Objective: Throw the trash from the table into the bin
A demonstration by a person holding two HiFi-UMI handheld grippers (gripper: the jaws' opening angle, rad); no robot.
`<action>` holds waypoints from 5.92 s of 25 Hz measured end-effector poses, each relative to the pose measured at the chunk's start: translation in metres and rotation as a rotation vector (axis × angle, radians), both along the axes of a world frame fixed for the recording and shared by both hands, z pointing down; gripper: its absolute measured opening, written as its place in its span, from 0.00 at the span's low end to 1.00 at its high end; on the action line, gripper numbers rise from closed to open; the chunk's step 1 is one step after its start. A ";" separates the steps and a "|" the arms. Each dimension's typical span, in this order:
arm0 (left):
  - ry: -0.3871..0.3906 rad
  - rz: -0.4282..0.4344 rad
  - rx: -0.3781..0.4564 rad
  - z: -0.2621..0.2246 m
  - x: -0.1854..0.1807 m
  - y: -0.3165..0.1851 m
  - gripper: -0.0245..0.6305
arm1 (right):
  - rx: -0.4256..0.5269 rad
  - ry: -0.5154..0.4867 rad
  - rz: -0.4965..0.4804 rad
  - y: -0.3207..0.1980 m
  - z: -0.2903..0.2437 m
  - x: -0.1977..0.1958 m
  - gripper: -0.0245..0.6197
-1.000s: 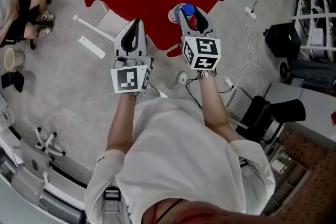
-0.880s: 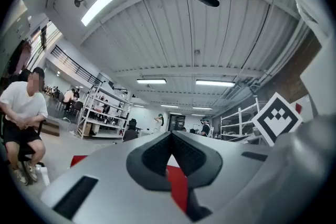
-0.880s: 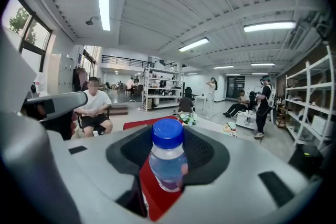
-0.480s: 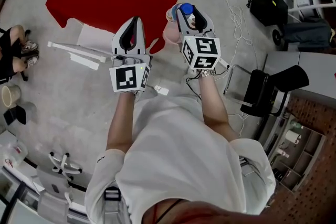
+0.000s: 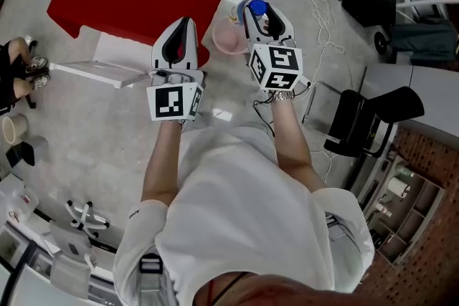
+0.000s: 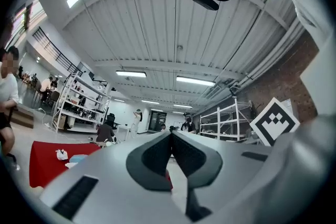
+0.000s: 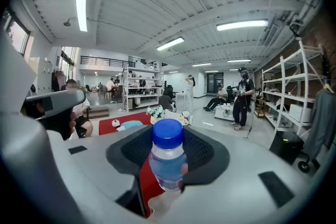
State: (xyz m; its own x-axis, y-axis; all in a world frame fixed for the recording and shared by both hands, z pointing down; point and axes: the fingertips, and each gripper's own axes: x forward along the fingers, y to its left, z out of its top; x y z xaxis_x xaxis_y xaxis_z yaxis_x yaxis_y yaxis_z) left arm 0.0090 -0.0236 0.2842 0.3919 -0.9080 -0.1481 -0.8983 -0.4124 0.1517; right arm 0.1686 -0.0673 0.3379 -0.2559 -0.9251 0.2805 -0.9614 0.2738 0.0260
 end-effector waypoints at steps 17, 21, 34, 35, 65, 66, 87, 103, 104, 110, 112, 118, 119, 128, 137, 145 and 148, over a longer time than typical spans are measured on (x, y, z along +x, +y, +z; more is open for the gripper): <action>-0.054 -0.013 -0.039 0.052 0.146 -0.048 0.04 | -0.101 -0.012 -0.133 -0.044 0.084 0.108 0.32; -0.054 -0.012 -0.085 0.083 0.157 -0.052 0.04 | -0.135 -0.029 -0.128 -0.047 0.114 0.121 0.32; -0.052 0.005 -0.139 0.176 0.181 -0.069 0.04 | -0.262 -0.042 -0.074 -0.054 0.267 0.143 0.32; -0.050 0.001 -0.138 0.183 0.183 -0.070 0.04 | -0.260 -0.030 -0.079 -0.056 0.277 0.144 0.32; -0.024 -0.071 -0.165 0.223 0.183 -0.060 0.04 | -0.211 -0.008 -0.048 -0.068 0.297 0.175 0.09; -0.023 -0.070 -0.166 0.220 0.184 -0.058 0.04 | -0.211 -0.010 -0.036 -0.066 0.293 0.178 0.05; -0.043 -0.045 -0.090 0.095 0.182 -0.031 0.04 | -0.044 -0.065 -0.103 -0.018 0.116 0.141 0.05; -0.039 -0.060 -0.040 0.049 0.145 -0.013 0.04 | 0.044 -0.098 -0.155 0.003 0.038 0.093 0.05; -0.035 -0.074 -0.037 0.047 0.140 -0.014 0.04 | 0.045 -0.096 -0.165 0.003 0.037 0.089 0.05; -0.023 -0.139 -0.028 0.043 0.115 -0.013 0.04 | 0.053 -0.091 -0.220 -0.002 0.031 0.071 0.05; -0.029 -0.159 -0.020 0.039 0.103 -0.011 0.04 | 0.056 -0.103 -0.241 -0.003 0.028 0.059 0.05; -0.028 -0.264 -0.003 0.024 0.037 0.001 0.04 | 0.068 -0.124 -0.341 -0.003 0.014 -0.009 0.05; -0.030 -0.282 0.000 0.021 0.024 0.004 0.04 | 0.070 -0.129 -0.355 -0.002 0.011 -0.023 0.05; -0.050 -0.368 0.004 0.006 -0.109 0.038 0.04 | 0.068 -0.156 -0.416 0.019 -0.001 -0.149 0.05; -0.057 -0.405 0.004 0.001 -0.215 0.080 0.04 | 0.072 -0.180 -0.462 0.058 -0.007 -0.264 0.05; -0.036 -0.435 0.011 -0.002 -0.259 0.097 0.04 | 0.070 -0.142 -0.508 0.066 -0.012 -0.315 0.05; -0.037 -0.449 0.010 -0.001 -0.271 0.100 0.04 | 0.065 -0.135 -0.522 0.064 -0.010 -0.329 0.05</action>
